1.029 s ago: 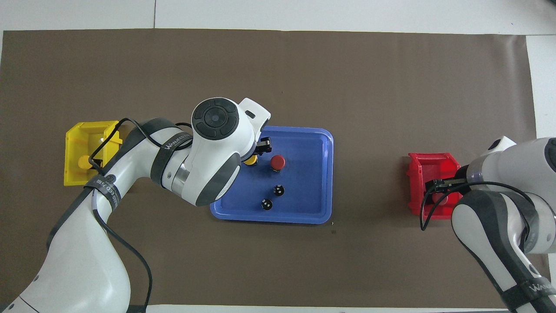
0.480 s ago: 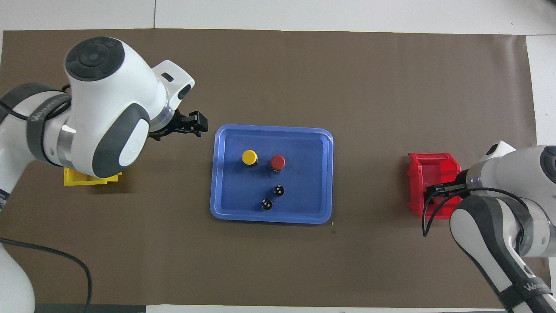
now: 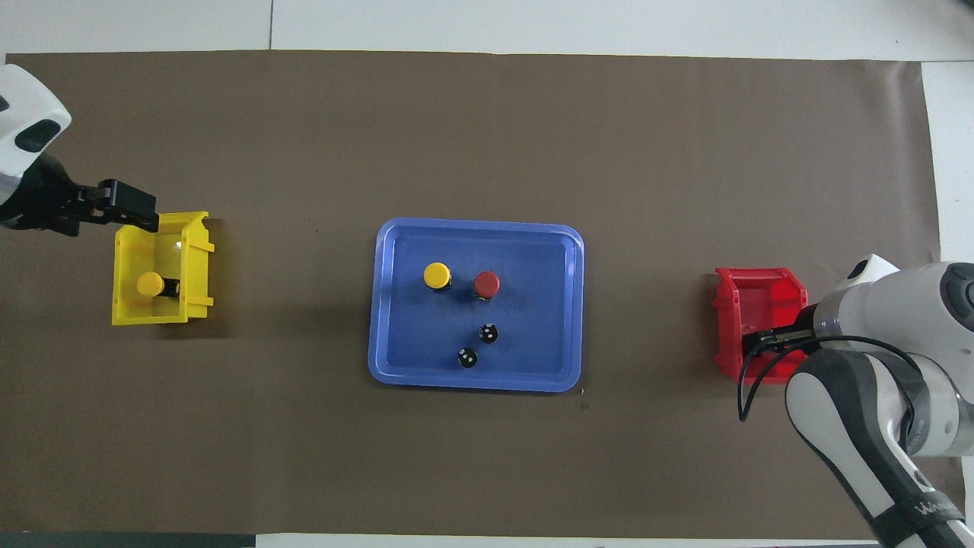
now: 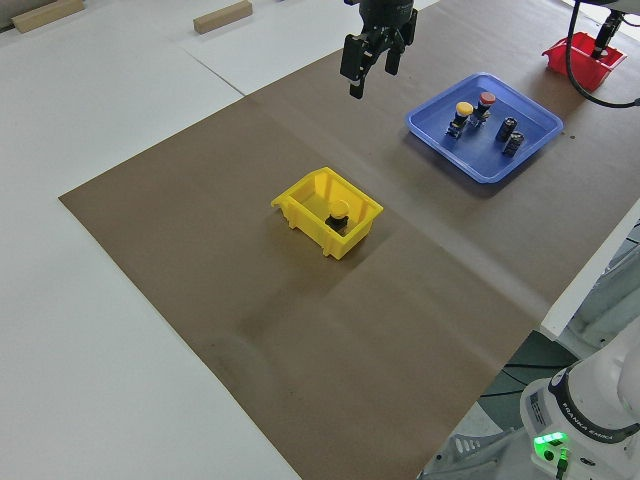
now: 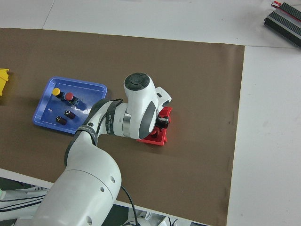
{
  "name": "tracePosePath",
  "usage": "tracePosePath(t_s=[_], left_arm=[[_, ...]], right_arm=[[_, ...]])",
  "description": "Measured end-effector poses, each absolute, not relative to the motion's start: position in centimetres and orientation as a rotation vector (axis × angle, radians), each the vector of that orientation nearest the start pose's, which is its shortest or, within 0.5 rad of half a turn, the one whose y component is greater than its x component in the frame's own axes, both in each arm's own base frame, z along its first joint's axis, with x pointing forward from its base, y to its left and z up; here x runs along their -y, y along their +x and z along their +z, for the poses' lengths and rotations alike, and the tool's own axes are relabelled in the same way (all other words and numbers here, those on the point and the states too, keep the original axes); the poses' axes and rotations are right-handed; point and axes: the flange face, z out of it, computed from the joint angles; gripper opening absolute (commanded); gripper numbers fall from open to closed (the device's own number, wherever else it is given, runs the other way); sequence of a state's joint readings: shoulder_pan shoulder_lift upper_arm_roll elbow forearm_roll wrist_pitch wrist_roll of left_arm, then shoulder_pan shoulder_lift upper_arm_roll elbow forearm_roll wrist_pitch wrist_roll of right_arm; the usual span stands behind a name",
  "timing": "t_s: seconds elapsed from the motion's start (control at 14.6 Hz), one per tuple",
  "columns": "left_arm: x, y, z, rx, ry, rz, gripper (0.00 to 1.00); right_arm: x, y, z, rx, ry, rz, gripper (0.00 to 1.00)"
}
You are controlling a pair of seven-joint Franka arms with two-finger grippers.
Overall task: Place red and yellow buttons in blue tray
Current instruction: 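Grasp the second red button with the right gripper while the left gripper returns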
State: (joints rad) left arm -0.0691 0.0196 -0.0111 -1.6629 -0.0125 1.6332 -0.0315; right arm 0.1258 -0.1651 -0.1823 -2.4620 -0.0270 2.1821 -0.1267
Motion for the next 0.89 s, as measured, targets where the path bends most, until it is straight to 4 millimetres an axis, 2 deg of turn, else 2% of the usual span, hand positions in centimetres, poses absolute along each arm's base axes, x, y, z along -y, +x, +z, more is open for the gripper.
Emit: tracePosePath(t_s=[0.14, 0.27, 0.55, 0.69, 0.82, 0.89], left_arm=[[4.4, 55.0, 58.7, -0.074, -3.149, 0.092, 1.0], [4.7, 54.5, 58.9, -0.083, -3.147, 0.109, 1.0], [4.1, 54.6, 58.7, -0.075, -3.148, 0.107, 1.0], [3.7, 54.8, 58.8, -0.069, -3.15, 0.085, 1.0], [3.6, 55.0, 59.0, -0.066, -3.152, 0.048, 1.0], [3.6, 55.0, 59.2, -0.066, -3.152, 0.039, 1.0]], right_arm=[[2.5, 44.4, 34.7, 0.143, -3.113, 0.182, 0.62], [2.5, 44.3, 34.7, 0.144, -3.112, 0.183, 0.55], [2.5, 44.2, 34.6, 0.145, -3.112, 0.187, 0.27], [2.5, 44.4, 34.9, 0.149, -3.113, 0.181, 0.21], [2.4, 45.4, 36.7, 0.164, -3.12, 0.21, 0.21], [2.4, 46.4, 38.6, 0.173, -3.126, 0.237, 0.21]])
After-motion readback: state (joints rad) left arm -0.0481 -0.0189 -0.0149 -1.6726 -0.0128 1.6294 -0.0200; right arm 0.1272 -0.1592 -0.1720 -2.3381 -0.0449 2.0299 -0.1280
